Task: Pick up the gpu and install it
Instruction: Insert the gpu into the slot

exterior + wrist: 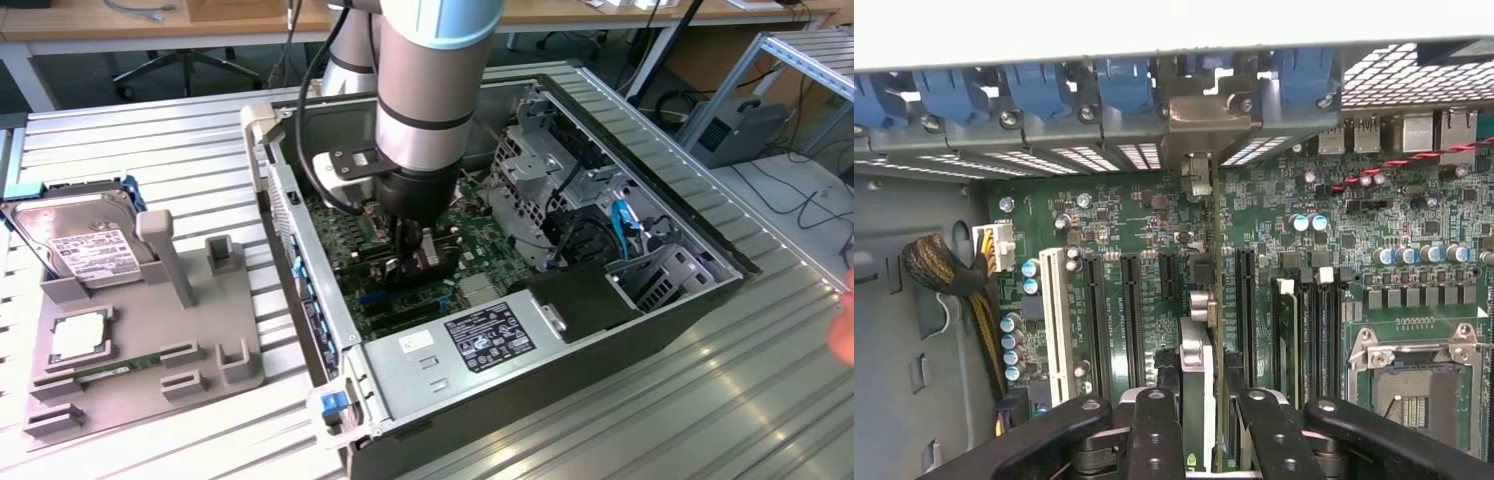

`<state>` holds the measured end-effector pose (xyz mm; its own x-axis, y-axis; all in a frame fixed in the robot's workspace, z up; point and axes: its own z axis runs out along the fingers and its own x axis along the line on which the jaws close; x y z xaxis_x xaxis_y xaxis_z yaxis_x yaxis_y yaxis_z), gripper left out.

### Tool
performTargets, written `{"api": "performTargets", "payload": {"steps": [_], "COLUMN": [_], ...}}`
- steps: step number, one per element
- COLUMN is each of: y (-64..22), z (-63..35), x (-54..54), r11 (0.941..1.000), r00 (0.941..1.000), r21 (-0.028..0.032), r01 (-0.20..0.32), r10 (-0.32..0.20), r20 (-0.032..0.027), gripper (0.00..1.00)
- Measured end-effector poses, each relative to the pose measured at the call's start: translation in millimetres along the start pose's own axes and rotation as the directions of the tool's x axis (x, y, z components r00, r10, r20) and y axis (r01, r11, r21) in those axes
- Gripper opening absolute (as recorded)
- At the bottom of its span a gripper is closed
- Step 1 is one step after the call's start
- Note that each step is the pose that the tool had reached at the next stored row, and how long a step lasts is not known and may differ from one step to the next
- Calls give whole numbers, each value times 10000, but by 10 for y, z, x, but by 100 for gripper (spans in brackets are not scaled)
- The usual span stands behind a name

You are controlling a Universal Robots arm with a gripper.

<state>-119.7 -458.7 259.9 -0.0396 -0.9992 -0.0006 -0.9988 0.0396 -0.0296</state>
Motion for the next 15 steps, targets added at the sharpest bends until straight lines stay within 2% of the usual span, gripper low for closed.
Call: {"api": "performTargets", "payload": {"steps": [10,15], "y": [1,1], "z": [1,2], "x": [-22,-24], "r11": [9988,9985], "r00": [9988,9985], "r21": [1,1], "r01": [484,541], "r10": [-484,-541], "r20": [16,18], "gripper": [27,27]}}
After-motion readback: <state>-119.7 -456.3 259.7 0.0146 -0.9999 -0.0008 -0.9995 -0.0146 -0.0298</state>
